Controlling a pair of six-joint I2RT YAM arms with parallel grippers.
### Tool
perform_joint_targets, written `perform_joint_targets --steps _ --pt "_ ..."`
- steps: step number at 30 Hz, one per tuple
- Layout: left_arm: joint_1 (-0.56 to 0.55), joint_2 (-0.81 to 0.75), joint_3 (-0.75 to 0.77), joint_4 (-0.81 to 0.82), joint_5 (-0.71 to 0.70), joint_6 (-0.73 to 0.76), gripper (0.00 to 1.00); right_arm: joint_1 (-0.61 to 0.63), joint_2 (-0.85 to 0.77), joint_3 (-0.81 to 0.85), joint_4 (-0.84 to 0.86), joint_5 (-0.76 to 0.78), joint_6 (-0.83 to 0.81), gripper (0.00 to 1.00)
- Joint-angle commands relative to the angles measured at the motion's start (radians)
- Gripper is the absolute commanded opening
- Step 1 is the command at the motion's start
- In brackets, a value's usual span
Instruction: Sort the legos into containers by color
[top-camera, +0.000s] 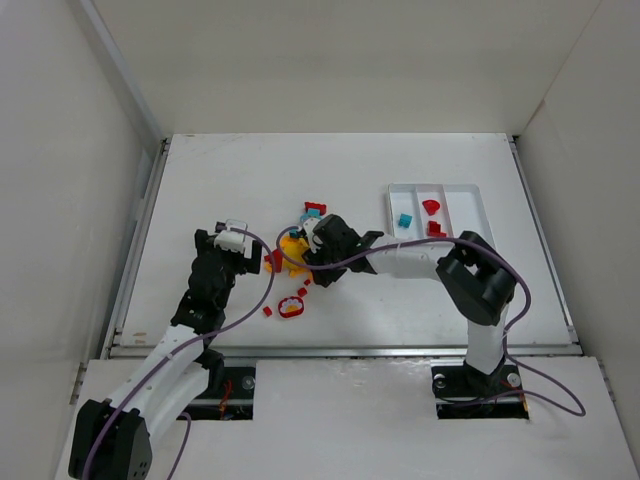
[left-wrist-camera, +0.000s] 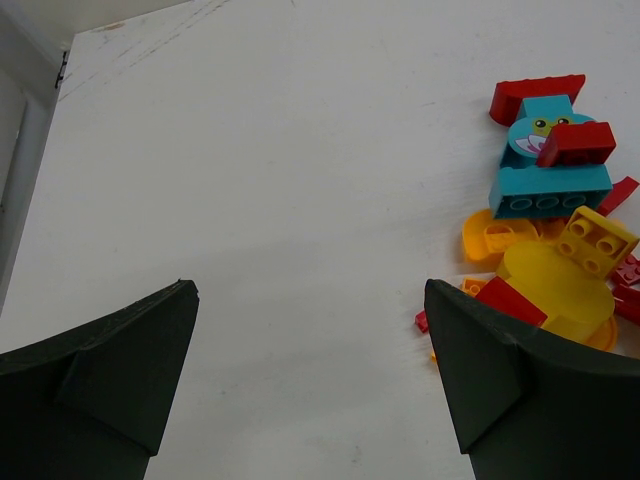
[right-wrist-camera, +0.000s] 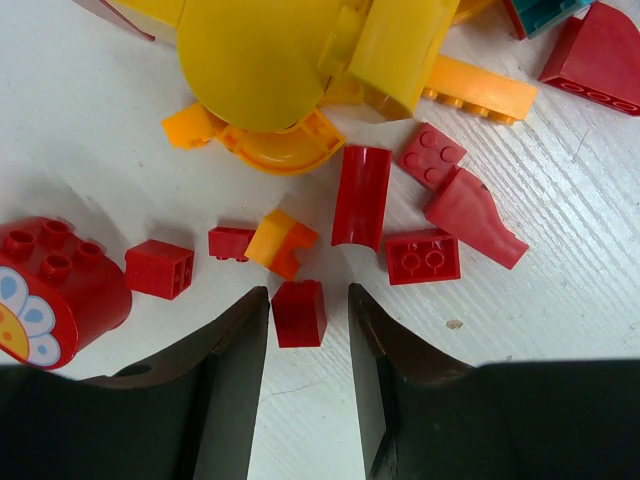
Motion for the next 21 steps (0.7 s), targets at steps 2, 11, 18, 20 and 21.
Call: perform_joint_targets --steps 2,11,18,20,21 --pt "0.005 -0.007 0.015 0.030 0.004 0.005 0.95 0.004 -0.017 -0.022 -0.045 0.013 -0.012 0.42" --pt "0.033 -0.007 0.015 0.017 0.013 0.005 0.95 0.014 -0.051 -0.004 -0.054 0.004 0.010 0.00" --pt "0.033 -0.016 0.015 0.017 0.025 0.005 0.95 -0.054 -0.238 -0.013 -0.102 0.158 0.066 0.00" --pt "0.033 -0.016 0.015 0.017 0.038 0.005 0.95 -0.167 -0.295 -0.027 -0.113 0.168 0.103 0.00" --pt "0.033 -0.016 0.015 0.017 0.038 0.005 0.94 -0.212 -0.345 -0.037 -0.123 0.182 0.147 0.00"
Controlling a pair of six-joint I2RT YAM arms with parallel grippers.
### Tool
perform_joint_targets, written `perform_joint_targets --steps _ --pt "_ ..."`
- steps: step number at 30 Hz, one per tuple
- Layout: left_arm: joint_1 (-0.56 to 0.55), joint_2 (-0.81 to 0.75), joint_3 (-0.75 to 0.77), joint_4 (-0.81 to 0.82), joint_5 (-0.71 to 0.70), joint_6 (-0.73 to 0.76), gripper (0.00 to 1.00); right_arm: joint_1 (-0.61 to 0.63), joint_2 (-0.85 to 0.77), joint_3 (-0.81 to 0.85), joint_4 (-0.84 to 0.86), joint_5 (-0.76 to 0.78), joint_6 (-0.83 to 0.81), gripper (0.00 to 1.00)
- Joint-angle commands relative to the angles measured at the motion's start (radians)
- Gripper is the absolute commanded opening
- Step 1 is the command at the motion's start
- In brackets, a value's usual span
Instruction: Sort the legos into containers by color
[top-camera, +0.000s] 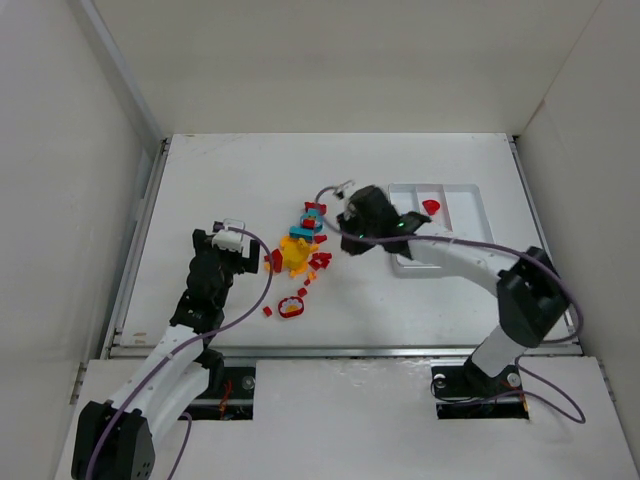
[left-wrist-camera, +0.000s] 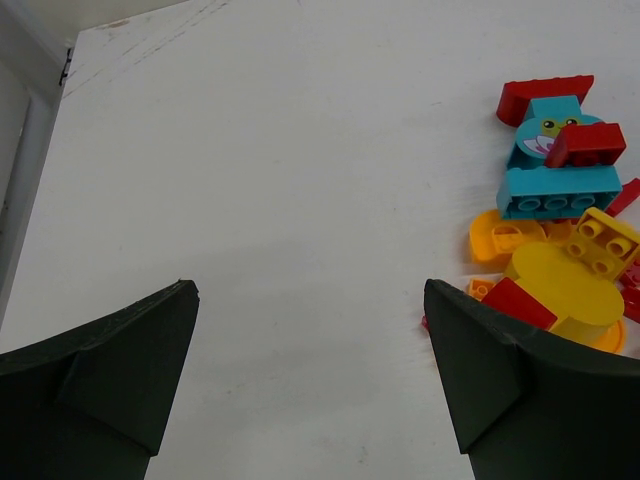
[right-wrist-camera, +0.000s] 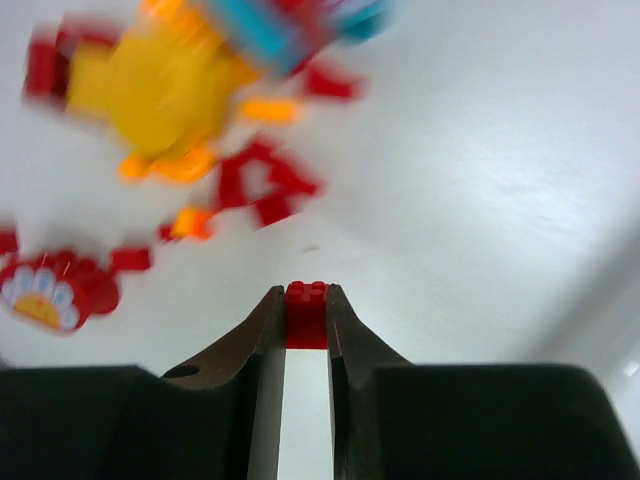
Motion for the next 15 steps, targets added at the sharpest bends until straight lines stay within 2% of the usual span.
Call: perform_joint_targets --steps 1,2,6,9,12,15 --pt "0.006 -0.025 0.015 0.018 0.036 0.005 0.94 -0.181 -0.149 -0.007 -0.025 0.104 0.112 0.00" --pt "0.006 -0.025 0.015 0.018 0.048 0.005 0.94 -0.285 -0.163 -0.018 -0.053 0.125 0.130 0.00" --pt "0.006 -0.034 0.015 0.018 0.057 0.005 0.94 -0.511 -0.148 -0.018 -0.145 0.158 0.164 0.00" --pt "0.006 -0.034 0.015 0.018 0.057 0.005 0.94 -0.596 -0.114 -0.027 -0.156 0.190 0.164 0.00" --pt "0.006 -0.034 0.015 0.018 0.067 0.005 0.94 -0.628 -0.103 -0.049 -0.156 0.204 0.164 0.00" --pt "0.006 -0.034 0.015 0.018 0.091 0.005 0.94 -0.651 -0.074 -0.049 -0.145 0.230 0.164 0.12"
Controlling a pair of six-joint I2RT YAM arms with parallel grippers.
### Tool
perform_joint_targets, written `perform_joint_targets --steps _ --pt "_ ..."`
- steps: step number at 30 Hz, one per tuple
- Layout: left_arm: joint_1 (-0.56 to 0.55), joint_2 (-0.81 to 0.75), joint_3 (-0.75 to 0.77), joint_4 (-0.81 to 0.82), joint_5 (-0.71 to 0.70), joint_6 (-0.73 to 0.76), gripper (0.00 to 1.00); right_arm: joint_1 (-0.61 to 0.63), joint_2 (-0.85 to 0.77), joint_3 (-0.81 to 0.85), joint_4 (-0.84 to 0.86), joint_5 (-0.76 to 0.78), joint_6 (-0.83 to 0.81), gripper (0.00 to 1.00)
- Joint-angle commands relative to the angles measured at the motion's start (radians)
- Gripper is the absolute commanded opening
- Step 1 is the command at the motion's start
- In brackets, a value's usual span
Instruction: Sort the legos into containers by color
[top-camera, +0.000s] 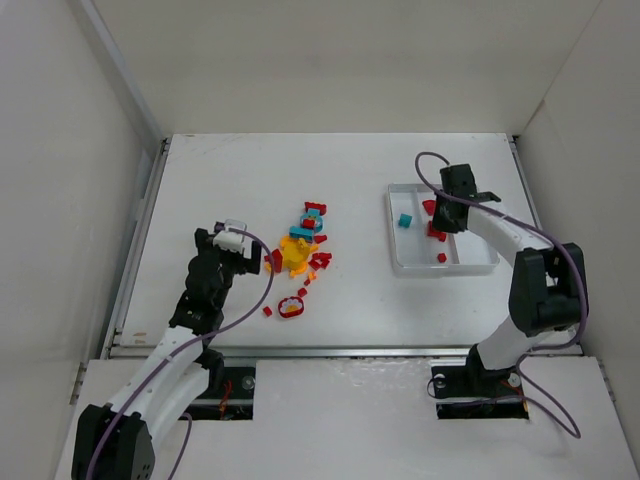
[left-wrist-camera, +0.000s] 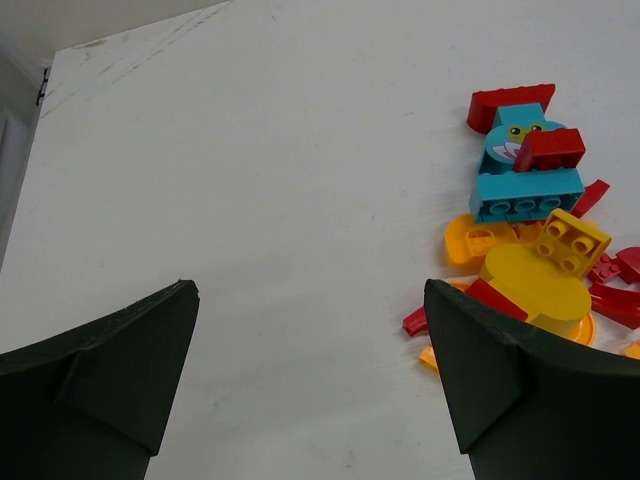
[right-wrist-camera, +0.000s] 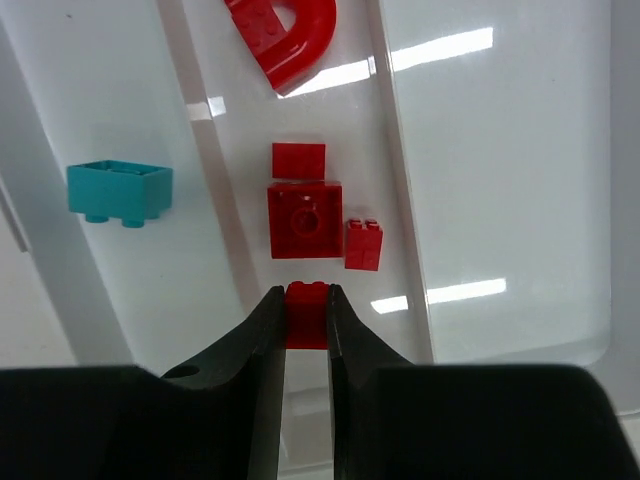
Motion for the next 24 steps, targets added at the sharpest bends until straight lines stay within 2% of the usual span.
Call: perform_joint_targets --steps 1,2,6,9,10,13,14,15,16,17,19,20,23,24 --pt "0.006 -0.016 0.015 0.018 0.035 0.005 0.94 -0.008 0.021 0.008 -0.008 0.036 0.016 0.15" --pt "0.006 -0.016 0.015 0.008 0.049 0.005 0.94 -0.008 0.040 0.018 -0.008 0.036 0.016 0.18" --pt "0.006 -0.016 0.026 -0.034 0.146 0.028 0.88 -0.008 0.052 0.039 -0.008 0.010 -0.020 0.65" --pt "0.006 -0.016 0.059 -0.121 0.339 0.076 0.87 -0.008 -0.004 0.039 -0.008 -0.019 -0.047 0.74" --pt "0.006 -0.016 0.075 -0.156 0.459 0.097 0.87 -0.008 -0.020 0.039 -0.008 -0.019 -0.069 0.79" --pt "0.006 -0.002 0.144 -0.308 0.609 0.239 0.88 0.045 -0.070 0.048 -0.030 -0.031 -0.112 0.84" --pt "-0.008 0.007 0.159 -0.363 0.705 0.293 0.89 0.064 -0.080 0.057 -0.030 -0.031 -0.122 0.85" --pt "-0.020 0.018 0.208 -0.447 0.759 0.400 0.91 0.102 -0.080 0.058 -0.030 -0.031 -0.132 0.89" --pt "-0.055 0.039 0.232 -0.630 0.802 0.639 0.93 0.124 -0.092 0.070 -0.030 -0.031 -0.142 0.89" --pt "-0.074 0.052 0.260 -0.720 0.846 0.746 0.98 0.145 -0.092 0.070 -0.030 -0.031 -0.156 0.89" --pt "-0.118 0.110 0.332 -0.922 0.847 0.906 1.00 0.206 -0.092 0.094 -0.030 -0.031 -0.156 0.91" --pt "-0.169 0.138 0.352 -0.966 0.847 1.000 1.00 0.220 -0.083 0.094 -0.030 -0.031 -0.156 0.91" --pt "-0.235 0.243 0.395 -1.034 0.751 1.046 1.00 0.245 -0.083 0.114 -0.007 -0.069 -0.146 0.91" --pt "-0.266 0.262 0.406 -1.046 0.714 1.113 1.00 0.245 -0.083 0.114 -0.007 -0.079 -0.133 0.91"
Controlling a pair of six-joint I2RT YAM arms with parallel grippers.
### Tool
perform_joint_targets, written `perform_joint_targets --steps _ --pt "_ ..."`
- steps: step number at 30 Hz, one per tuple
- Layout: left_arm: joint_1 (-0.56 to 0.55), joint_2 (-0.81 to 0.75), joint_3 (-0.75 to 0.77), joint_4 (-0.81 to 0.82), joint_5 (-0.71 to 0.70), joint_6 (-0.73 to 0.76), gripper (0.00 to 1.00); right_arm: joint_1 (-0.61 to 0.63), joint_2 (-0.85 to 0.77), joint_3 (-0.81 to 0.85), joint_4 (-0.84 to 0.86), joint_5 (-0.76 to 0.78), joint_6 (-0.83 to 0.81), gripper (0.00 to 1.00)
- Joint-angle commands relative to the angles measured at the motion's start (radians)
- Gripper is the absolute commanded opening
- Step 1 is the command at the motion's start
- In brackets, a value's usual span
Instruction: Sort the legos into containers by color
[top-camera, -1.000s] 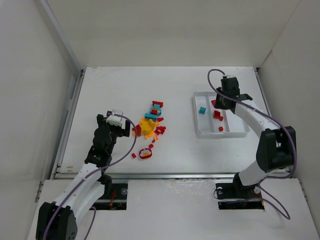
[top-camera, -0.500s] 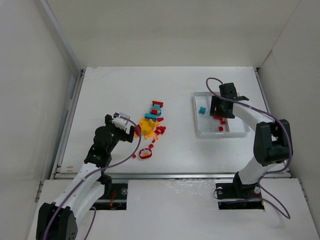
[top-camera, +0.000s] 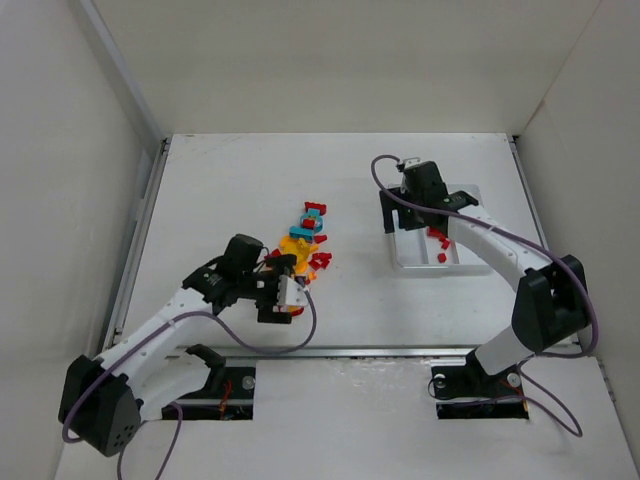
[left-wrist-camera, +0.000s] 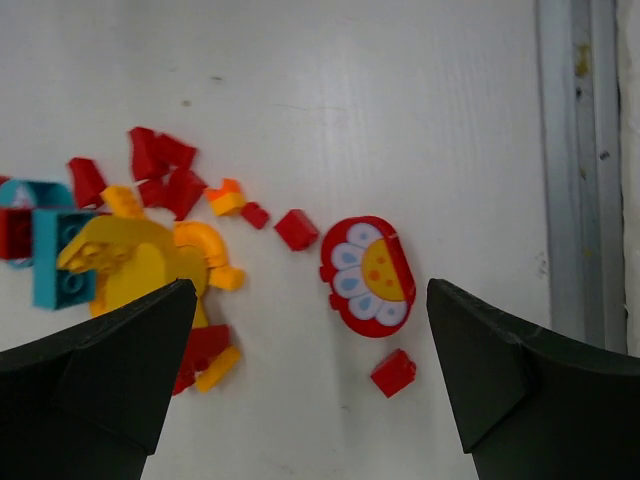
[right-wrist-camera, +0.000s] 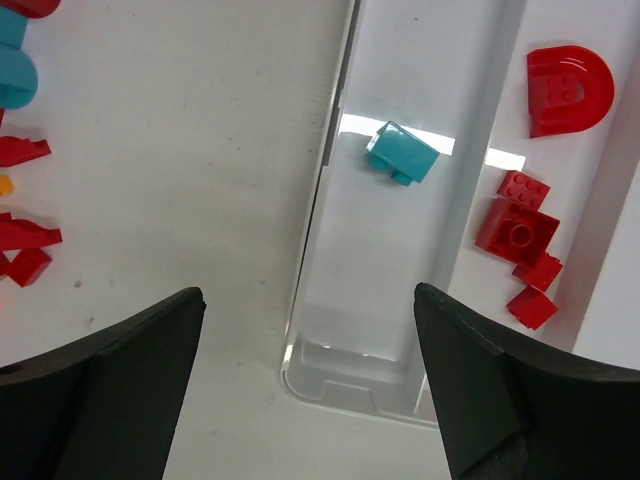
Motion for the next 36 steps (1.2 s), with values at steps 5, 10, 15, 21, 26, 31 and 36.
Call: perform_joint_targets --steps 5,10,15,21,26,31,36 --pt "-0.108 0.135 0.029 -0.229 -0.095 0.323 1.00 0.031 -0.020 0.043 0.033 -0.020 0.009 0.91" --pt "-0.121 0.247 0.029 -0.144 -0.095 0.238 1.00 0.042 -0.052 -0.029 0.054 0.010 0.009 0.91" --pt "-0.121 0.270 -0.001 -0.005 -0.219 0.142 0.74 0.042 -0.086 -0.073 0.076 0.010 0.009 0.91" --pt "-0.121 0.270 -0.055 0.059 -0.268 0.141 0.65 0.042 -0.086 -0.086 0.085 0.010 0.000 0.91" --pt "-0.121 0.280 -0.055 0.090 -0.215 0.100 0.65 0.042 -0.077 -0.086 0.085 -0.009 -0.009 0.91" --pt "-0.121 0.289 -0.066 0.128 -0.224 0.099 0.53 0.042 -0.077 -0.086 0.085 -0.009 -0.018 0.91" --pt "-0.121 0.289 -0.066 0.137 -0.181 0.089 0.39 0.042 -0.077 -0.095 0.085 -0.009 -0.018 0.91"
